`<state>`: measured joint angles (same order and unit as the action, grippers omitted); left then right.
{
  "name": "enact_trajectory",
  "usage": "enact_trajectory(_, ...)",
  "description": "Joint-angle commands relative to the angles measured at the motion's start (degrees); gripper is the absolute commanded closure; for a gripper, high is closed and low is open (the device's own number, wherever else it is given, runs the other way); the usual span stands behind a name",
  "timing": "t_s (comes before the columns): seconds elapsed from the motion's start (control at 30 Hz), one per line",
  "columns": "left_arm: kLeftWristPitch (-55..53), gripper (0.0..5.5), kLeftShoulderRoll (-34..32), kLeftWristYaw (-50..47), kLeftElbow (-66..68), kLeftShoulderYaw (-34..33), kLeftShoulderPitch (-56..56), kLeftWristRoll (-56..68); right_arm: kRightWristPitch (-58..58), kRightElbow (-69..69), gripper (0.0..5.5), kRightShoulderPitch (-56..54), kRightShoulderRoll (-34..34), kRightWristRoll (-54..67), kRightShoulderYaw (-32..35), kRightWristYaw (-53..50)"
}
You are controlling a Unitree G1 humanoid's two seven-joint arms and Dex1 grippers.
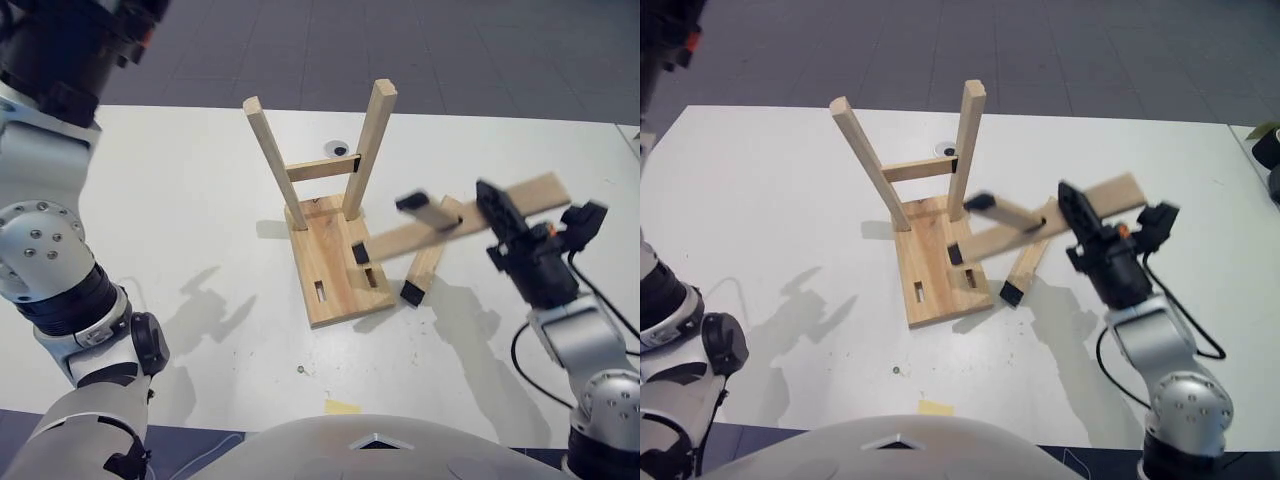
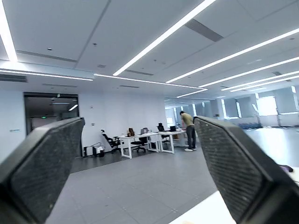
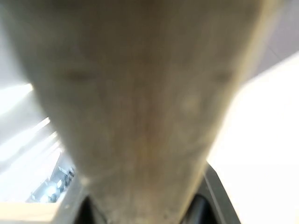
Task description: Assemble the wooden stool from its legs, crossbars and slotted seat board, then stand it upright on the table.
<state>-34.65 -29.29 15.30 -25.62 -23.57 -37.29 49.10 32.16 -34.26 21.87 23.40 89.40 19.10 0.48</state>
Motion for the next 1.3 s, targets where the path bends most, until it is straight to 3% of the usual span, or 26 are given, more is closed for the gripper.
enact_trajectory(0.03, -1.31, 0.44, -0.56, -2.57, -1.8, 1.87, 3.36, -2.21, 1.32, 1.43, 4.49, 5.5, 0.78, -1.27, 1.67, 3.06)
enact_trajectory(0.13, -1.49, 0.1, 0.68, -3.9, -3.36, 3.12, 4.57, -1.51, -0.41, 2.93, 4.49, 3.33, -0.23, -3.99, 1.81, 2.44)
enact_trajectory(0.37, -1.68, 0.1, 1.93, -4.34, -3.91, 5.66, 5.67, -1.4, -2.83, 2.81, 4.49, -4.35, 0.37, -12.57, 0.93, 2.68)
enact_trajectory(0.6, -1.15, 0.1, 1.59, -4.18, -3.83, 6.53, 6.57, -2.28, -1.62, 3.21, 4.49, -4.06, 2.55, -24.23, -3.17, 7.14)
enact_trajectory(0.8, -1.1, 0.1, 1.73, -3.34, -2.98, 7.42, 7.04, -2.86, -1.07, 3.17, 4.48, -4.6, 8.19, -37.4, -8.61, 9.61)
enact_trajectory(1.07, -2.29, 0.1, 2.15, -4.52, -3.83, 11.06, 5.29, -3.99, 13.73, 0.87, 4.48, -13.3, 19.26, -31.19, -7.38, 1.8)
enact_trajectory(1.23, -1.84, 0.1, 2.98, -5.05, -4.32, 13.44, 6.09, -5.22, 14.98, -1.87, 4.48, -22.36, 21.45, -46.22, -23.75, 1.34)
enact_trajectory(1.3, -1.46, 0.1, 2.9, -3.97, -4.17, 14.75, 5.95, -6.03, 14.8, 0.1, 4.44, -24.46, 17.59, -45.88, -24.12, -1.07)
